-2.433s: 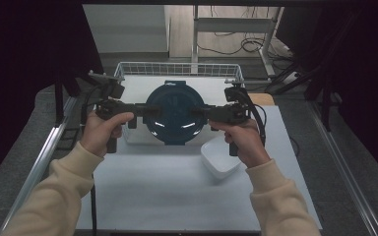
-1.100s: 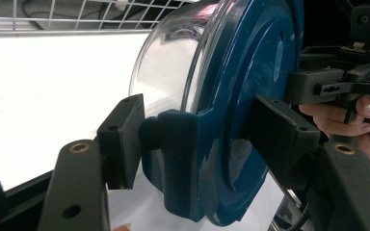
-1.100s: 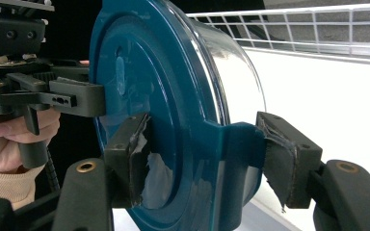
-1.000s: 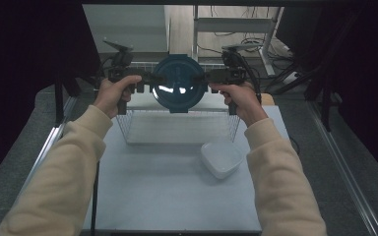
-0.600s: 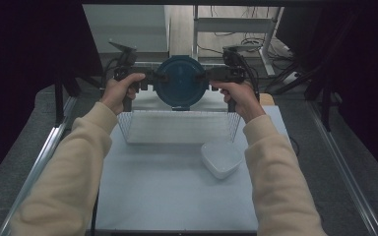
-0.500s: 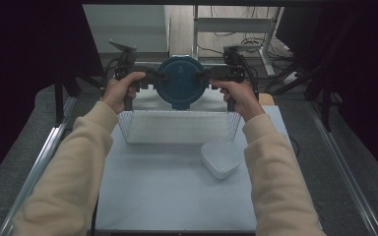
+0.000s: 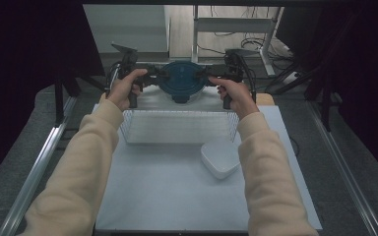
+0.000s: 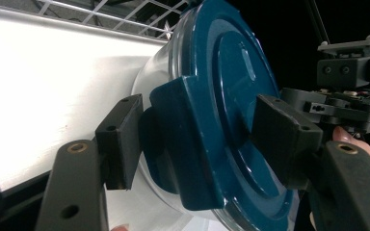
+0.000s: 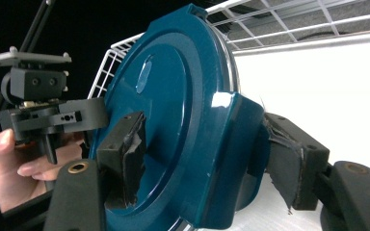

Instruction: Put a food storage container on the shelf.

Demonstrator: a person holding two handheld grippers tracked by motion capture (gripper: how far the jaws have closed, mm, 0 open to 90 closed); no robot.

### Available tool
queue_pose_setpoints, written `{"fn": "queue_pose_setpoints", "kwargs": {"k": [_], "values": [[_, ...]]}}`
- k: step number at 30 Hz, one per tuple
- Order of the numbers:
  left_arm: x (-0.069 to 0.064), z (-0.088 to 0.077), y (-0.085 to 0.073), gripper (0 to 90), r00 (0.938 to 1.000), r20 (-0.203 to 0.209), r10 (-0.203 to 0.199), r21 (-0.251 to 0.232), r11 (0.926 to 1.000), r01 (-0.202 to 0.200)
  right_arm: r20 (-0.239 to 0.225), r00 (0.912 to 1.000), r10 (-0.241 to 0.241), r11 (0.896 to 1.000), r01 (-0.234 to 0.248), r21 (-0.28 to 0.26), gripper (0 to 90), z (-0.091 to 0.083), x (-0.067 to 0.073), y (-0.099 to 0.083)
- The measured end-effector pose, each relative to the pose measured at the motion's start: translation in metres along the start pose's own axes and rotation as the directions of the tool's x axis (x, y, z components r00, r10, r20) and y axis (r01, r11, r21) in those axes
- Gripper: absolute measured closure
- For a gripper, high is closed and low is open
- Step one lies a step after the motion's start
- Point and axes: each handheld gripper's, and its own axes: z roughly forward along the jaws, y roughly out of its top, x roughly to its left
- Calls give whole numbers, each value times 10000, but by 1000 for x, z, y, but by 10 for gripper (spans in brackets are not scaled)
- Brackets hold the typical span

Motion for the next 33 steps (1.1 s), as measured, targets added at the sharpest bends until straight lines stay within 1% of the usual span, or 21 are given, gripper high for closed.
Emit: {"fn": "queue_pose_setpoints", "kwargs": {"k": [3, 10, 11, 12, 13, 14, 15, 16, 17, 20, 21, 22, 23, 24, 25, 26, 27, 29, 31, 32, 33], "values": [[0, 1, 0, 370, 10000, -13, 14, -75, 10000, -14, -169, 9993, 344, 9994, -345, -26, 350, 2, -6, 0], [1, 3, -2, 364, 9998, 63, 194, -255, 9995, -192, -256, 9992, 318, 9994, -322, -162, 341, 0, -6, -4], [-1, 2, -3, 358, 9991, -128, 411, -377, 9984, -415, -213, 9996, 180, 9996, -185, -207, 330, 0, -6, -4], [-2, 2, -3, 338, 9983, -250, 529, -451, 9975, -540, 19, 10000, -43, 9996, 43, -264, 304, 0, -3, -5], [-3, 1, -4, 298, 9970, -336, 693, -573, 9958, -711, 412, 9983, -417, 9978, 437, -493, 235, -2, 3, -7], [-4, 0, -4, 298, 9961, -411, 776, -675, 9945, -803, 412, 9983, -417, 9978, 437, -493, 235, -2, 3, -7], [-7, -1, -5, 240, 9944, -589, 873, -812, 9925, -919, 567, 9960, -696, 9949, 735, -693, 180, -5, 10, -8], [-9, -4, -6, 240, 9923, -754, 982, -996, 9894, -1055, 567, 9960, -696, 9949, 735, -693, 180, -5, 10, -8], [-12, -7, -7, 224, 9886, -957, 1163, -1140, 9853, -1269, 722, 9932, -913, 9925, 967, -749, 153, -7, 14, -9], [-21, -19, -13, 200, 9707, -1575, 1816, -1373, 9694, -2037, 1364, 9765, -1672, 9805, 1791, -806, 110, -14, 26, -15], [-26, -23, -17, 200, 9606, -1805, 2115, -1405, 9610, -2380, 1502, 9705, -1885, 9757, 2025, -840, 109, -18, 30, -18], [-29, -26, -21, 197, 9539, -1937, 2293, -1387, 9561, -2580, 1711, 9604, -2200, 9674, 2373, -883, 109, -22, 34, -21], [-33, -30, -26, 194, 9429, -2048, 2626, -1343, 9467, -2928, 1853, 9533, -2386, 9616, 2586, -918, 122, -26, 37, -23], [-36, -34, -32, 198, 9341, -2074, 2905, -1312, 9380, -3208, 2101, 9320, -2954, 9422, 3205, -972, 139, -35, 44, -31], [-39, -38, -40, 198, 9254, -2058, 3182, -1262, 9291, -3475, 2101, 9320, -2954, 9422, 3205, -972, 139, -35, 44, -31], [-42, -42, -47, 201, 9168, -2037, 3434, -1222, 9202, -3718, 2210, 9209, -3211, 9329, 3477, -932, 145, -40, 47, -35], [-46, -46, -58, 205, 9042, -2051, 3746, -1125, 9087, -4020, 2201, 9032, -3684, 9140, 3952, -920, 154, -51, 51, -46], [-50, -51, -72, 206, 8870, -2109, 4108, -977, 8940, -4372, 2187, 8991, -3792, 9091, 4060, -930, 159, -54, 52, -50], [-55, -55, -90, 211, 8719, -2163, 4393, -785, 8824, -4640, 2143, 8861, -4110, 8938, 4379, -967, 172, -62, 55, -60], [-56, -56, -93, 211, 8690, -2178, 4443, -749, 8802, -4688, 2147, 8748, -4343, 8815, 4618, -987, 180, -67, 56, -67], [-59, -57, -101, 213, 8611, -2200, 4584, -637, 8741, -4816, 2179, 8699, -4424, 8770, 4705, -979, 184, -68, 56, -70]]}}
